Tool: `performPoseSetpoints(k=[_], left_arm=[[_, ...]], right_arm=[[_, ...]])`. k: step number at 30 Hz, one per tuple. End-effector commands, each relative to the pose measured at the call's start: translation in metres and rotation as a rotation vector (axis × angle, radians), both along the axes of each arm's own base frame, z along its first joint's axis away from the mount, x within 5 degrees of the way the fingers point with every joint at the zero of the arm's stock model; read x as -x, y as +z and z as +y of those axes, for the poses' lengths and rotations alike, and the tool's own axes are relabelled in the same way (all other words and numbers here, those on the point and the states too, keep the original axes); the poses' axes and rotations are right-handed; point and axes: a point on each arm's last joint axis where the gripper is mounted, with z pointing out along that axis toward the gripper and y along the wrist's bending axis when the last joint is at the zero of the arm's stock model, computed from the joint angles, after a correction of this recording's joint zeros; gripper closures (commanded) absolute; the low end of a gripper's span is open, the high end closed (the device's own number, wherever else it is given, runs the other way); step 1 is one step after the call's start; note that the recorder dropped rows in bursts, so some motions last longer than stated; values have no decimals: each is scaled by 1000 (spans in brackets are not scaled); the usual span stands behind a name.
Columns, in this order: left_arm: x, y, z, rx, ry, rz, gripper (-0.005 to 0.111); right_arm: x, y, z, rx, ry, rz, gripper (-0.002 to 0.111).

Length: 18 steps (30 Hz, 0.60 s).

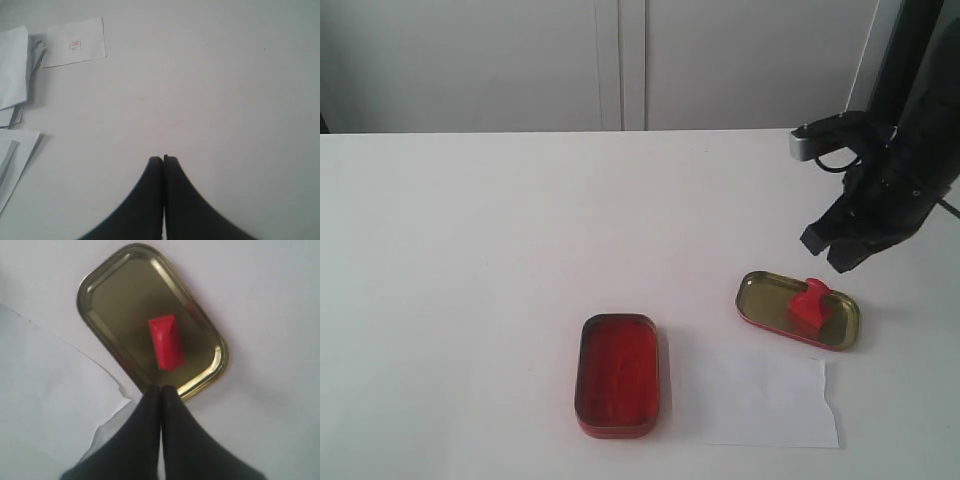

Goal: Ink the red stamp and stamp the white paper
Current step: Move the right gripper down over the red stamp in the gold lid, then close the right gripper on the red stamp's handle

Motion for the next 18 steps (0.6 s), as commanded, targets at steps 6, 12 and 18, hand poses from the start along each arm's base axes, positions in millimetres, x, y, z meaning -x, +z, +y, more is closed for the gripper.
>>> performPoseSetpoints(k=[6, 12, 18], left_arm=[[0, -1, 0, 13, 0, -1, 107], [0, -1, 0, 13, 0, -1, 107], [0, -1, 0, 13, 0, -1, 107]], right_arm=[[-3, -10, 19, 84, 163, -24, 90], [-9, -16, 19, 122, 174, -51, 74], [-12, -27, 20, 125, 175, -30, 71]])
